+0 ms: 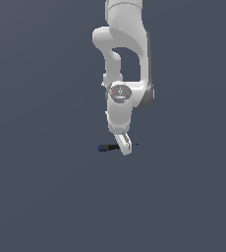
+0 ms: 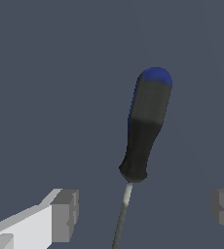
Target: Pick up the object and move it to a goal position.
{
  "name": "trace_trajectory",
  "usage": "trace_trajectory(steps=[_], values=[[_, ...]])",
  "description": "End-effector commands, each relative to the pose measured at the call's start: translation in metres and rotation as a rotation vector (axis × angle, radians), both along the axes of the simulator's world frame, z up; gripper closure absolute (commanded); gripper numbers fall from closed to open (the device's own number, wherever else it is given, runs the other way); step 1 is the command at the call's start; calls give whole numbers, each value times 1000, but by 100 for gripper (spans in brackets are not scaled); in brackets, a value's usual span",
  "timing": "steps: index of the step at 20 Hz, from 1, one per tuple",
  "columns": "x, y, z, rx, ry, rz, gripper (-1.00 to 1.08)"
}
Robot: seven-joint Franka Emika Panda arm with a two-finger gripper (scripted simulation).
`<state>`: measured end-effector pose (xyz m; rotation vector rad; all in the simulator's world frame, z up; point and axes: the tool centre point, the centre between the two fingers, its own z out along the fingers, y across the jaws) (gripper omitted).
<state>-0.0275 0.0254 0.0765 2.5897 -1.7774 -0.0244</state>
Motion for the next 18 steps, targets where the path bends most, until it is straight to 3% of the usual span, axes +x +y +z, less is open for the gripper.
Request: trace_trajectory(steps=[1,10,18], values=[[-1,1,-3,-3,-3,-59,-92],[-3,3,-10,-9,-11,-188,-92],[-4,3,-11,-10,-12,-208,-92]])
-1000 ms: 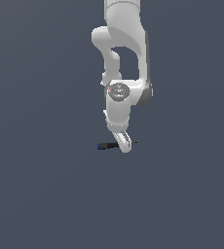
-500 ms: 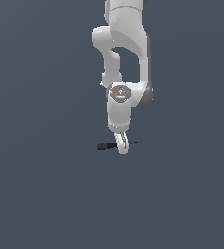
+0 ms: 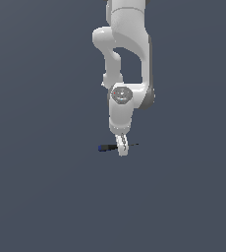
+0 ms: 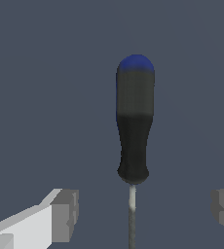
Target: Pick up the object and move it to a goal position.
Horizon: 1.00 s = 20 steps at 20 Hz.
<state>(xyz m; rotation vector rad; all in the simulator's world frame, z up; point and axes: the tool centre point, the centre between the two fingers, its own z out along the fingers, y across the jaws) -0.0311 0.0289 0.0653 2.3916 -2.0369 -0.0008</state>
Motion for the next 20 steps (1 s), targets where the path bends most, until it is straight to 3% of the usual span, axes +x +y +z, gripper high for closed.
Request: trace_trajectory(steps=[1,17,18,20], values=[[0,0,-1,0,0,0,-92],[0,0,-50,0,0,-5,-92],[0,0,-50,0,0,-5,108],[0,0,-50,0,0,-5,108]])
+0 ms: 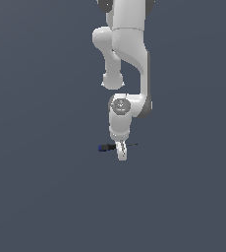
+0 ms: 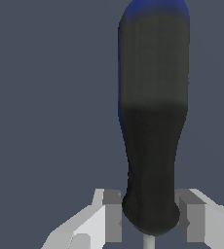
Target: Pick up the object and move it to a goal position.
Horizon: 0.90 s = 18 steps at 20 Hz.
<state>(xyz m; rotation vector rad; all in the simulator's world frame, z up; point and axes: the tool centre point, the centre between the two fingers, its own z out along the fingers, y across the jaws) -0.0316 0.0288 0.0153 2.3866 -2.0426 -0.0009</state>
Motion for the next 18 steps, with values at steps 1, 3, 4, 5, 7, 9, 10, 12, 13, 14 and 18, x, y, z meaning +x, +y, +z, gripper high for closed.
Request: trace_trajectory(steps=[1,3,4,5,7,9,10,12,13,14,18], values=[[0,0,0,0,0,0,108],[0,0,0,0,0,0,108],[0,0,0,0,0,0,108],[0,0,0,0,0,0,108],[0,0,0,0,0,0,108],[0,0,0,0,-1,0,108],[0,0,1,0,-1,0,108],[-2,2,3,0,-1,0,108],[-3,3,5,0,-1,0,108],[-5,5,6,0,-1,0,108],[-15,13,18,1,-1,0,108]])
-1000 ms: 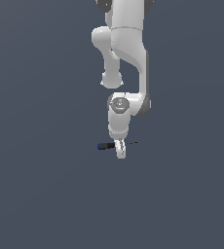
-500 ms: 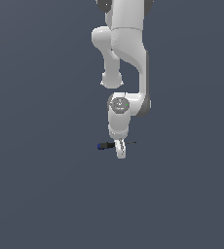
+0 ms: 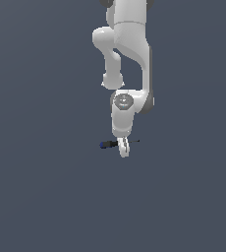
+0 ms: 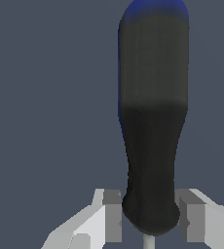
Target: Pick up the object and move it to a goal position.
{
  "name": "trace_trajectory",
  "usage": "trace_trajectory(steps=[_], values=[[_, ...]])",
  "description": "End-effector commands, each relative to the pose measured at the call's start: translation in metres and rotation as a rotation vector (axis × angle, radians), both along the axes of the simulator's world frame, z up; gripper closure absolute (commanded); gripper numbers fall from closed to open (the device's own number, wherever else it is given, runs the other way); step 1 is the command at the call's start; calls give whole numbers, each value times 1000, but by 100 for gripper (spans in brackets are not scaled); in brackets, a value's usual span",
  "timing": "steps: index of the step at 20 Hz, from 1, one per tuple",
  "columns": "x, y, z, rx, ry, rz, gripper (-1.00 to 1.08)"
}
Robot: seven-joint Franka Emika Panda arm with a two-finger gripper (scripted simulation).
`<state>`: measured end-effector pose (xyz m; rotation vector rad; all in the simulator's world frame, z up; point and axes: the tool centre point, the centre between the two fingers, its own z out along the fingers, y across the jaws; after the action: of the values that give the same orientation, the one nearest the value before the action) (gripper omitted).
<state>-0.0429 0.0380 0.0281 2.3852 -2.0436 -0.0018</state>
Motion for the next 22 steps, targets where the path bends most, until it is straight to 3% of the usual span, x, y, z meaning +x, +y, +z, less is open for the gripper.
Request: trace_trajectory(steps=[1,12,22], values=[[-6,7,9,1,-1,1,108],[-47,44,61,1,-1,1,108],[-59,57,78,0,-1,1,108]])
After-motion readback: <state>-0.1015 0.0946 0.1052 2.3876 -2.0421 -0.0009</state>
